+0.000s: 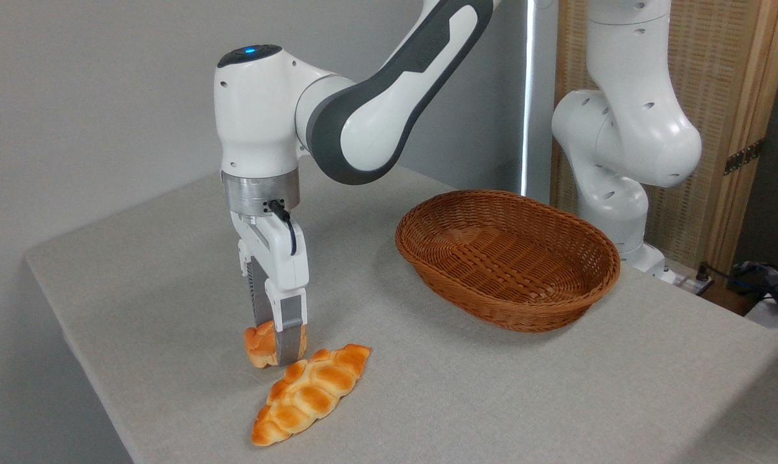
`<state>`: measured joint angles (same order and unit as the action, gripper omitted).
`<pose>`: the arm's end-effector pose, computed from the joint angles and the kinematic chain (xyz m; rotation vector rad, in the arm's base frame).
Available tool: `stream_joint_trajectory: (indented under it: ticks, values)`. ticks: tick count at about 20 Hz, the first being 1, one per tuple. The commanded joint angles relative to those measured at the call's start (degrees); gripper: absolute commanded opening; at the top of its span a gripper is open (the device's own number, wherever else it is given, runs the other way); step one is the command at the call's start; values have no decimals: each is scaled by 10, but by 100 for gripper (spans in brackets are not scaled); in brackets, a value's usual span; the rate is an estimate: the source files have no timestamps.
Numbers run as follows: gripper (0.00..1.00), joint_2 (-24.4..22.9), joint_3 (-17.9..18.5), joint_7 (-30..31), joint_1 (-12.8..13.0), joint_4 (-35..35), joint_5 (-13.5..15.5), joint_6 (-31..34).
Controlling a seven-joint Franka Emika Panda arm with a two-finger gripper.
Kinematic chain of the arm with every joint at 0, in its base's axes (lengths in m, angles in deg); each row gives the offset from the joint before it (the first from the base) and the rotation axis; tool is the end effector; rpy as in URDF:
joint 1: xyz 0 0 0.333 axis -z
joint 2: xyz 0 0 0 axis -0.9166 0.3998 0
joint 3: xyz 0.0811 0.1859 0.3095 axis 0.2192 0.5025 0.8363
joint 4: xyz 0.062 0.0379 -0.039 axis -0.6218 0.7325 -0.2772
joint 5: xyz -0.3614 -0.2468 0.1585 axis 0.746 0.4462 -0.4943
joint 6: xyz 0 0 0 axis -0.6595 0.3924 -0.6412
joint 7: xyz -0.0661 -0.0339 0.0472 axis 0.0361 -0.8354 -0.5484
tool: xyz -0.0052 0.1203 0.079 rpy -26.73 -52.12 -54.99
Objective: Put bread into the basket
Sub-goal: 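Close the gripper around the small round orange bun, then lift the bun and carry it over the wicker basket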
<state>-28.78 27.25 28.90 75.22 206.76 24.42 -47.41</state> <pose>0.6405 -0.1310 0.3920 -2.6870 1.4018 -0.2464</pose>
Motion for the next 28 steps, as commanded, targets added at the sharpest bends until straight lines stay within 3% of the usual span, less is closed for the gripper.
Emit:
stream_joint_trajectory:
  ticks: [1,14,18,23,28]
  values:
    - [40,2,0,-9,-1,11,-9,-14]
    - [38,1,0,-8,0,10,-9,-13]
    - [38,-17,-1,8,0,9,19,5]
    - [38,-102,2,3,-2,9,83,127]
    - [38,-200,9,1,-2,9,85,312]
